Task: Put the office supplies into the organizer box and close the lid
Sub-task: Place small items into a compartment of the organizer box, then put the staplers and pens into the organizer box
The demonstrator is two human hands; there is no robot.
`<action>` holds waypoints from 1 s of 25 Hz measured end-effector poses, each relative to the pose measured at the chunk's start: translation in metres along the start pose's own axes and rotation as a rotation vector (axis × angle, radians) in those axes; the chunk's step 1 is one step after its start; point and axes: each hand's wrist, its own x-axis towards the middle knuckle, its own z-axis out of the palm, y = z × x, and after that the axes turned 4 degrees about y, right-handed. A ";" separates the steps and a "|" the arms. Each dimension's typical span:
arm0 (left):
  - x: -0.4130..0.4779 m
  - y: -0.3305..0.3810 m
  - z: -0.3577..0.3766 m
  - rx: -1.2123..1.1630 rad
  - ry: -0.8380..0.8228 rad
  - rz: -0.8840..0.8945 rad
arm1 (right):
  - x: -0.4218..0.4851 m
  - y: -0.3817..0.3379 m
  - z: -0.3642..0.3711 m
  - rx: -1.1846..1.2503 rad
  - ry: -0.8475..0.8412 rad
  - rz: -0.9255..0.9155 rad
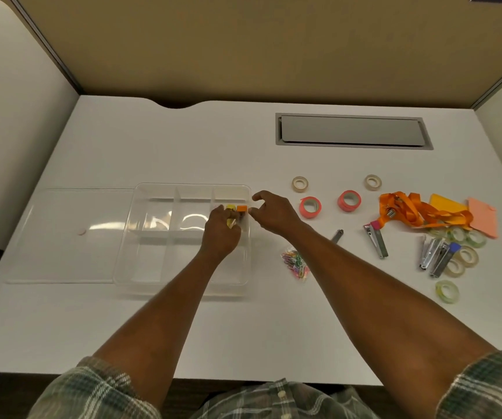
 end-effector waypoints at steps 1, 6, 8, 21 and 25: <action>-0.001 0.003 0.001 -0.007 0.024 0.008 | -0.005 0.005 -0.002 0.011 0.014 0.002; -0.011 0.027 0.012 0.024 0.223 0.161 | -0.032 0.036 -0.016 0.061 0.035 0.017; -0.017 0.039 0.020 0.043 0.243 0.192 | -0.040 0.053 -0.025 0.067 0.046 0.021; -0.069 0.105 0.132 0.141 0.081 0.182 | -0.079 0.183 -0.130 0.088 0.110 0.133; -0.079 0.111 0.161 0.196 0.050 0.152 | -0.090 0.212 -0.146 0.098 0.093 0.162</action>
